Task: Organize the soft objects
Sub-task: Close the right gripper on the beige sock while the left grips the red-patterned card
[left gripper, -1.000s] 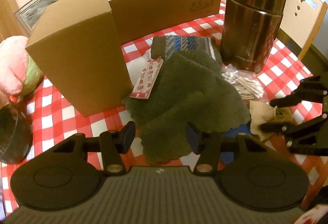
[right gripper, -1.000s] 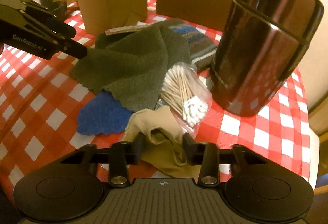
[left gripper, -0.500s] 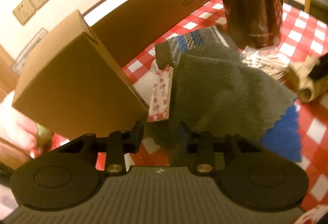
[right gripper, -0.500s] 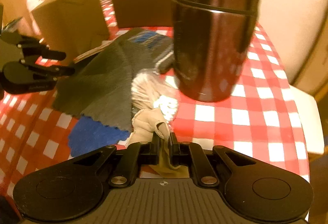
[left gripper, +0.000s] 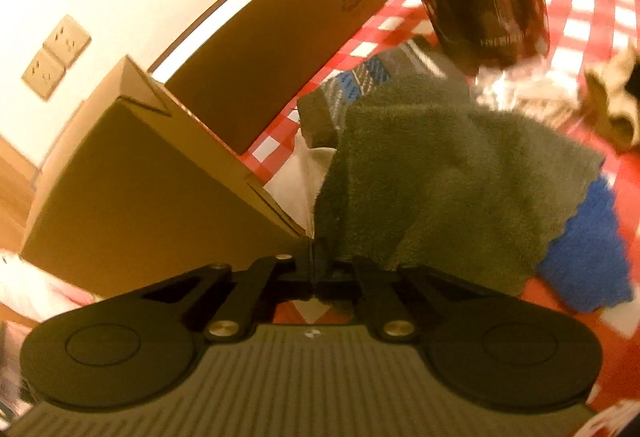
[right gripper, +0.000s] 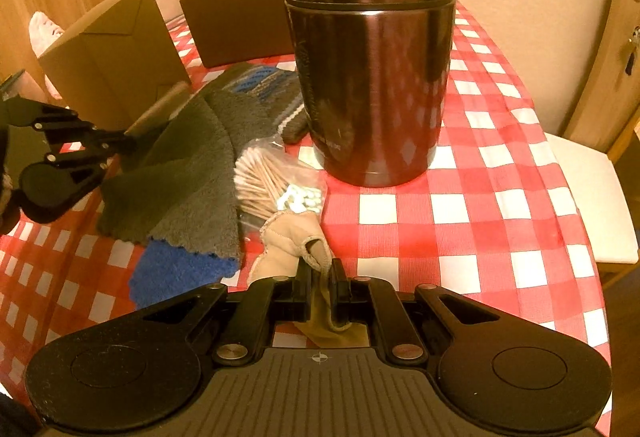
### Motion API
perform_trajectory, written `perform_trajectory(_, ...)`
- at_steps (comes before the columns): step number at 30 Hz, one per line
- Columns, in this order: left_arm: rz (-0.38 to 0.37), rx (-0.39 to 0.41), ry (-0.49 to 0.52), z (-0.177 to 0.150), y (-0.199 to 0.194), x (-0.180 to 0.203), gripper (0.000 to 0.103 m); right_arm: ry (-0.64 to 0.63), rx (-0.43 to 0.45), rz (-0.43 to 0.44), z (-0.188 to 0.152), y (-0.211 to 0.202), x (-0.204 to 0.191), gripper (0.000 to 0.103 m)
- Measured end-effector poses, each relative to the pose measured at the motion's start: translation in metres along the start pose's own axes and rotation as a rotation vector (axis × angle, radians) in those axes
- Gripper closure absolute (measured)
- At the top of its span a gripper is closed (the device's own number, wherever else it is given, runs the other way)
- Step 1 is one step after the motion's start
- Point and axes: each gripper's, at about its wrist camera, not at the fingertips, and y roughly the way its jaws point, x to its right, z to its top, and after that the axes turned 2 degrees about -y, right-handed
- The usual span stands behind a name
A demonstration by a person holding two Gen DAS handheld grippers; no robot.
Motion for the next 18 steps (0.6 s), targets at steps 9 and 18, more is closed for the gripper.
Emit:
perform_trajectory(9, -0.307, -0.079, -0.47, -0.012, -0.033, -0.047, 0.101, 0.016, -0.004, 0.009, -0.004, 0.0, 0.004, 0.094)
perform_trajectory(18, -0.355, -0.16, -0.557, -0.022, -0.028, -0.034, 0.084, 0.022, -0.004, 0.015, -0.007, -0.002, 0.004, 0.094)
